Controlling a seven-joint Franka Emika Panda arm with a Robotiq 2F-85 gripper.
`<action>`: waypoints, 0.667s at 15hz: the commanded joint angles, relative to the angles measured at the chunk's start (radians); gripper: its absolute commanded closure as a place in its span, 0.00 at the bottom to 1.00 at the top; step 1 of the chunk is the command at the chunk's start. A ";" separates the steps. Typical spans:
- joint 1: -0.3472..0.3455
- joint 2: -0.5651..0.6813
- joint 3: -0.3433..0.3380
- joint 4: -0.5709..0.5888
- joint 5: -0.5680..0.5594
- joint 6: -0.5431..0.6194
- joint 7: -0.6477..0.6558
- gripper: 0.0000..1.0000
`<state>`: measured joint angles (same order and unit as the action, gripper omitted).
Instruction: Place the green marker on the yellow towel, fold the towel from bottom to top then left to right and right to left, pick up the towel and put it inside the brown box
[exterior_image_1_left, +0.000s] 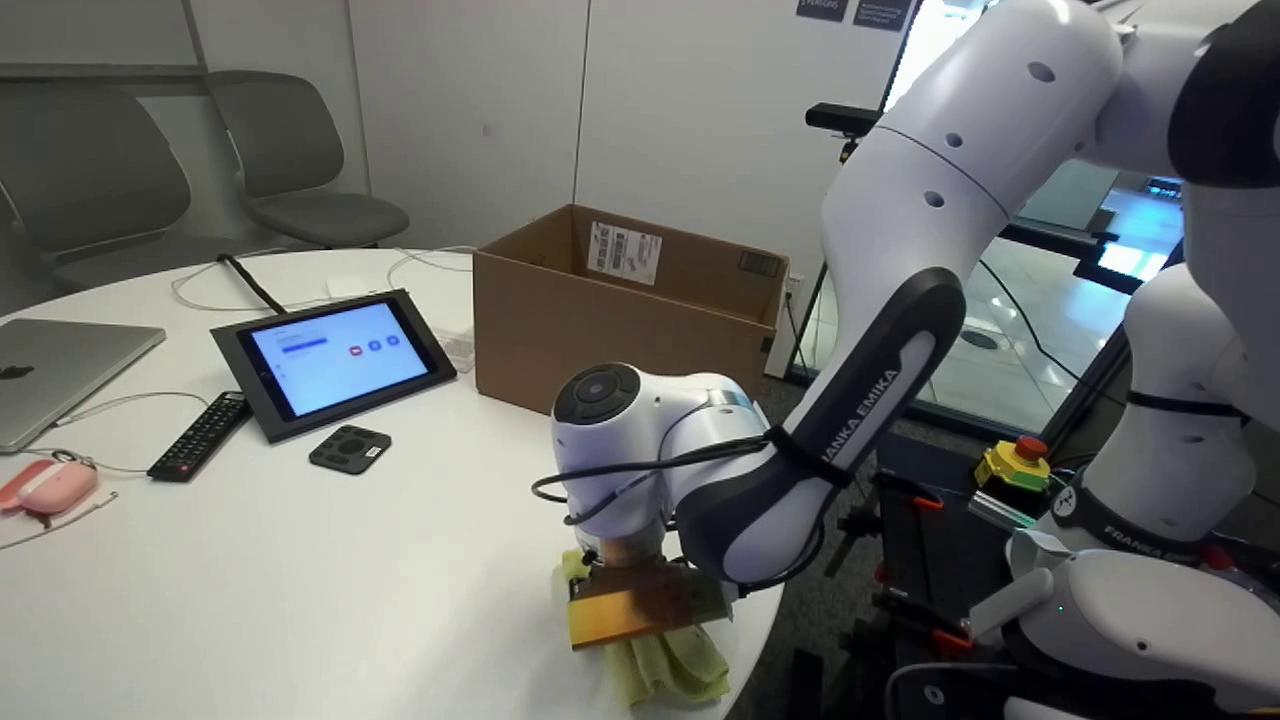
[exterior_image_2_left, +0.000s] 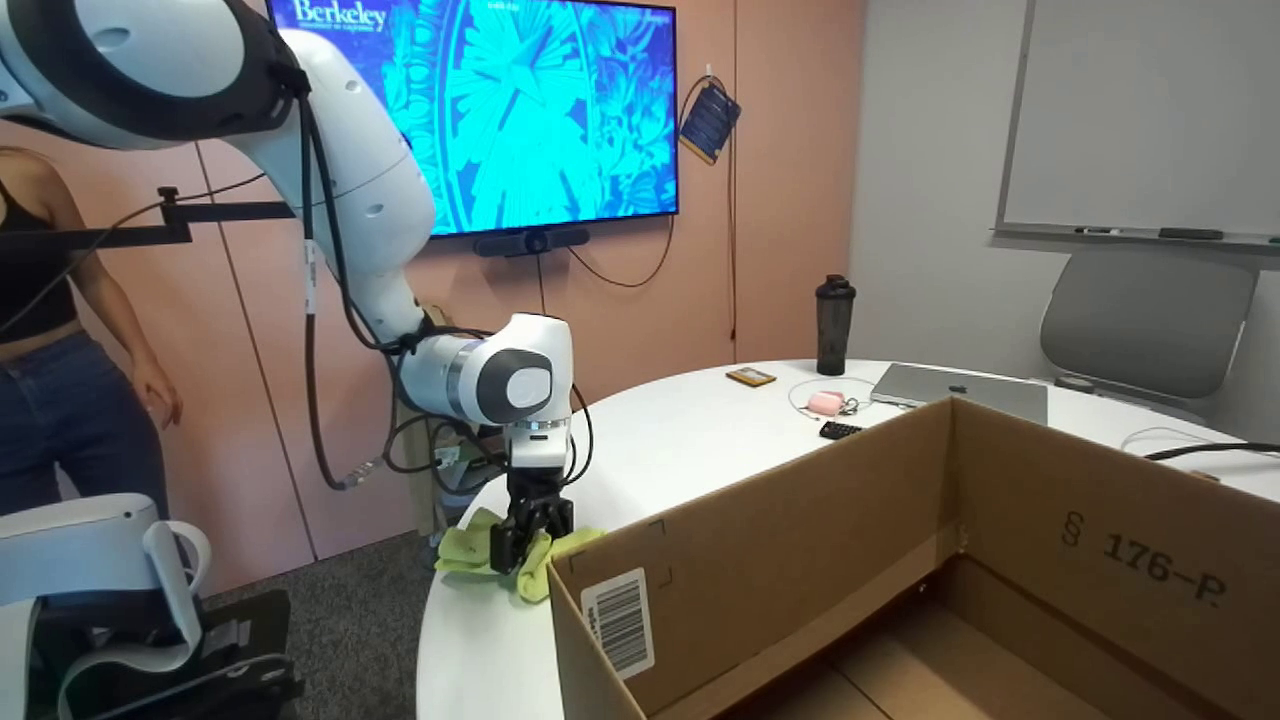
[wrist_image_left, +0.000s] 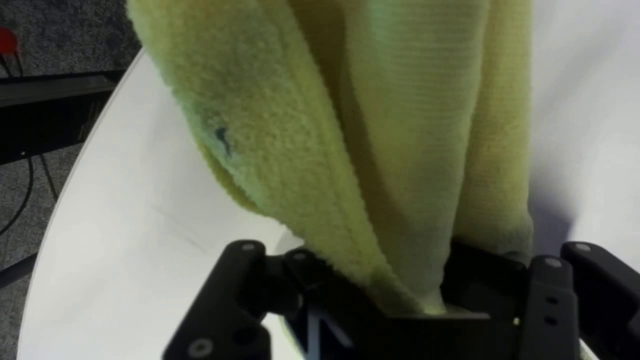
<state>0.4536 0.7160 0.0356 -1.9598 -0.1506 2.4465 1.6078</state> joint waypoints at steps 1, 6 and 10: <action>0.007 -0.038 -0.007 -0.016 0.003 -0.006 -0.006 0.99; 0.007 -0.127 -0.011 -0.041 -0.009 -0.047 -0.006 0.96; -0.007 -0.223 -0.015 -0.060 -0.034 -0.098 -0.010 0.96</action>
<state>0.4513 0.5935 0.0326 -1.9768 -0.1572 2.3921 1.6064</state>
